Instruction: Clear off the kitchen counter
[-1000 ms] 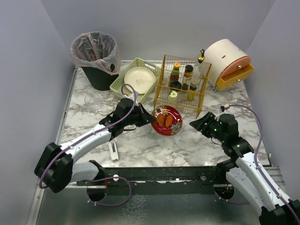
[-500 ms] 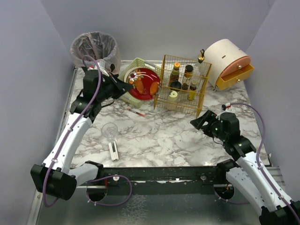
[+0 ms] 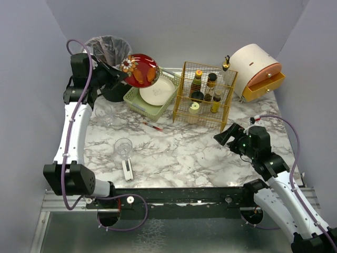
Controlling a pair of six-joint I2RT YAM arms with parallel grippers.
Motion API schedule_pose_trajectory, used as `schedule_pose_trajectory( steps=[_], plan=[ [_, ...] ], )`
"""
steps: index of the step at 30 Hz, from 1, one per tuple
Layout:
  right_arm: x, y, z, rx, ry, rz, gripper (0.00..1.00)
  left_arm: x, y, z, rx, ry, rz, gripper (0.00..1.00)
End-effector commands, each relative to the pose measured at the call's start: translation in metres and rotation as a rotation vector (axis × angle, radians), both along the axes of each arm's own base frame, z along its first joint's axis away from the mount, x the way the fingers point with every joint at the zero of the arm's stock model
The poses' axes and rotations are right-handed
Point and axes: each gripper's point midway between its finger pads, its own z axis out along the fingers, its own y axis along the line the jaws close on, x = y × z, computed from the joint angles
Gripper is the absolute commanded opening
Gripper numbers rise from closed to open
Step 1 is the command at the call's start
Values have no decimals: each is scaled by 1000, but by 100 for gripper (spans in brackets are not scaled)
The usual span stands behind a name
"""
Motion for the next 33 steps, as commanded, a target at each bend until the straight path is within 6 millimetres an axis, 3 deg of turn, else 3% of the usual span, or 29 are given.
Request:
schedule_pose_trajectory(
  steps=[1,5,14,21,27,33],
  plan=[
    [-2,-5,-5,-20,23,-19,89,23,25,55,-46,-134,38,0],
    [-2,-3,-12,-21,51,-14,89,46,52,64,-78,-149,100,0],
    [-1,-2,-20,-35,84,-7,89,94,119,65,-110,-175,219,0],
    [-1,0,-23,-34,94,8,89,126,152,56,-43,-153,290,0],
    [-2,0,-25,-42,98,12,89,146,174,43,33,-153,345,0],
    [-1,2,-25,-42,98,27,89,145,208,19,230,-112,464,0]
  ],
)
